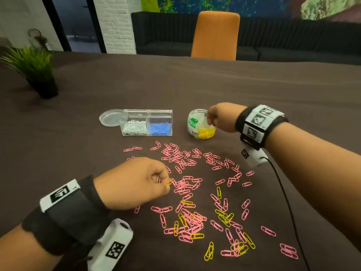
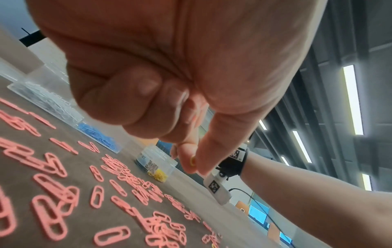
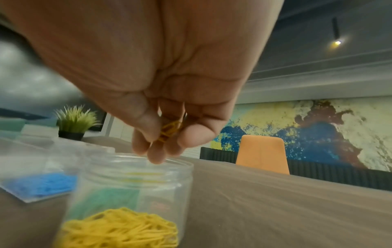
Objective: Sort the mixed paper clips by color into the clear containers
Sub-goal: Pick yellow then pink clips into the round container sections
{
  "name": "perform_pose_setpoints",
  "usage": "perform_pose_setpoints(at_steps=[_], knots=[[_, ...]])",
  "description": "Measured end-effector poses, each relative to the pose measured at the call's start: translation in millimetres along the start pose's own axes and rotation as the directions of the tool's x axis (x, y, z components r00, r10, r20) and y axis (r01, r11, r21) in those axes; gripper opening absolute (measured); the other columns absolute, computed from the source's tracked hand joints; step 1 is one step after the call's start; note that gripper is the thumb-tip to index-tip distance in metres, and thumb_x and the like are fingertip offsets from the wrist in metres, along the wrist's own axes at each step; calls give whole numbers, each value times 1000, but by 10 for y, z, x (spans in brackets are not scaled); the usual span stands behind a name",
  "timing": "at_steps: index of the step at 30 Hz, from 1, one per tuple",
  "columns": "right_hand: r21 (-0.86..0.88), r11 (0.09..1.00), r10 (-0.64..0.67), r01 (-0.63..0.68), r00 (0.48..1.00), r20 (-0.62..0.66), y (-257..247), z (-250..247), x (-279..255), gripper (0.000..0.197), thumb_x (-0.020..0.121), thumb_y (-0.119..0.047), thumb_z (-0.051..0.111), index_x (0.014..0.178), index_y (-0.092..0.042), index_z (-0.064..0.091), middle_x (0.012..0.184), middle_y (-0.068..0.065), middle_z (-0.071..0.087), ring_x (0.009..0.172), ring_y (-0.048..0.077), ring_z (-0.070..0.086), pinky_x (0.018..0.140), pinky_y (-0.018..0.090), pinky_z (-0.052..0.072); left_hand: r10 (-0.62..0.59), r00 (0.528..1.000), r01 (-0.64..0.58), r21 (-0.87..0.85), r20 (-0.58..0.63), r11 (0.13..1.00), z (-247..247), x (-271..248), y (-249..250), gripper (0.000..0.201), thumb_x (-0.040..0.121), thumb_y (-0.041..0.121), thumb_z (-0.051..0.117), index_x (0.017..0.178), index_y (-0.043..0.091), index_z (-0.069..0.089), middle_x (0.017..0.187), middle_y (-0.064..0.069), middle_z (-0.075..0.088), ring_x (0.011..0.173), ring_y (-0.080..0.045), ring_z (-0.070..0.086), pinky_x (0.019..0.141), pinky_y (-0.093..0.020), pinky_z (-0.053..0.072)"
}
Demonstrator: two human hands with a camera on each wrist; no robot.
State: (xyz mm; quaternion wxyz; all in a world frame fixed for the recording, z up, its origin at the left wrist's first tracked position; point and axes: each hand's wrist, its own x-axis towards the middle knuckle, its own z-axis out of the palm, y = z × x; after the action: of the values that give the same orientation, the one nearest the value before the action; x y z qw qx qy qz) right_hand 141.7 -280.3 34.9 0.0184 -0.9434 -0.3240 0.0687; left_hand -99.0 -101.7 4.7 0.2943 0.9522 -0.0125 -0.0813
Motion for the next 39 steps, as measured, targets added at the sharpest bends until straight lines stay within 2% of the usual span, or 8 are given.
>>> perform_pose_setpoints(at_steps=[5, 11, 13, 16, 20, 25, 34, 39], knots=[[-122, 992, -42, 39, 999, -24, 43, -15, 384, 27, 86, -8, 53, 91, -34, 60, 103, -6, 66, 92, 21, 61, 82, 32, 53, -25, 999, 24, -39, -25, 999, -122, 93, 1, 15, 88, 31, 68, 79, 22, 63, 48, 12, 45, 45, -4, 41, 51, -17, 36], [-18, 995, -101, 100, 992, -70, 142, 32, 271, 27, 87, -14, 56, 104, -31, 69, 103, -9, 68, 97, 18, 63, 86, 30, 52, -13, 985, 19, 31, -173, 999, -410, 767, 169, 15, 88, 27, 67, 77, 18, 62, 48, 16, 49, 47, 0, 44, 50, -15, 34], [25, 993, -113, 118, 984, -140, 202, 4, 153, 26, 88, -15, 58, 107, -29, 69, 104, -9, 67, 97, 16, 62, 83, 26, 47, 44, 976, -19, 117, -211, 993, -439, 1182, 269, 14, 91, 28, 64, 80, 21, 60, 61, 14, 53, 59, -1, 49, 58, -20, 37], [82, 991, -82, 104, 970, -229, 326, 12, -116, 22, 91, -22, 61, 111, -28, 67, 99, -11, 58, 97, 15, 60, 83, 27, 46, 65, 978, -15, 244, -199, 970, -376, 1806, 373, 9, 99, 31, 53, 93, 25, 57, 90, 4, 60, 90, -19, 57, 76, -28, 41], [-8, 1000, -4, 4, 1000, 12, 539, 99, -599, 29, 91, -33, 62, 119, -34, 61, 106, -14, 58, 95, 10, 55, 89, 30, 48, 70, 987, -10, 390, -141, 921, -249, 2260, 486, 12, 100, 25, 50, 91, 22, 57, 95, 0, 62, 95, -23, 59, 75, -28, 40], [-73, 993, 112, -96, 956, 271, 773, 192, -1032, 31, 90, -40, 62, 120, -34, 60, 109, -13, 64, 97, 13, 59, 91, 32, 50, 53, 998, -23, 512, -43, 859, -167, 2434, 605, 19, 99, 25, 52, 100, 16, 68, 97, -1, 68, 93, -23, 62, 80, -32, 49], [24, 1000, 6, -4, 995, -102, 645, 48, -449, 6, 89, -27, 59, 94, -29, 62, 91, -9, 53, 94, 21, 59, 82, 32, 49, 4, 991, 38, 314, -130, 949, -216, 2440, 629, 21, 91, 8, 49, 96, 28, 55, 103, 3, 59, 94, -20, 56, 76, -28, 43], [69, 997, 42, -33, 990, -131, 403, 10, 213, 14, 85, -42, 67, 94, -32, 69, 119, 1, 51, 118, 26, 47, 98, 42, 46, -98, 968, 128, 120, -232, 985, -324, 2342, 448, 20, 93, 11, 47, 94, 7, 67, 99, -10, 68, 94, -27, 61, 77, -33, 46]])
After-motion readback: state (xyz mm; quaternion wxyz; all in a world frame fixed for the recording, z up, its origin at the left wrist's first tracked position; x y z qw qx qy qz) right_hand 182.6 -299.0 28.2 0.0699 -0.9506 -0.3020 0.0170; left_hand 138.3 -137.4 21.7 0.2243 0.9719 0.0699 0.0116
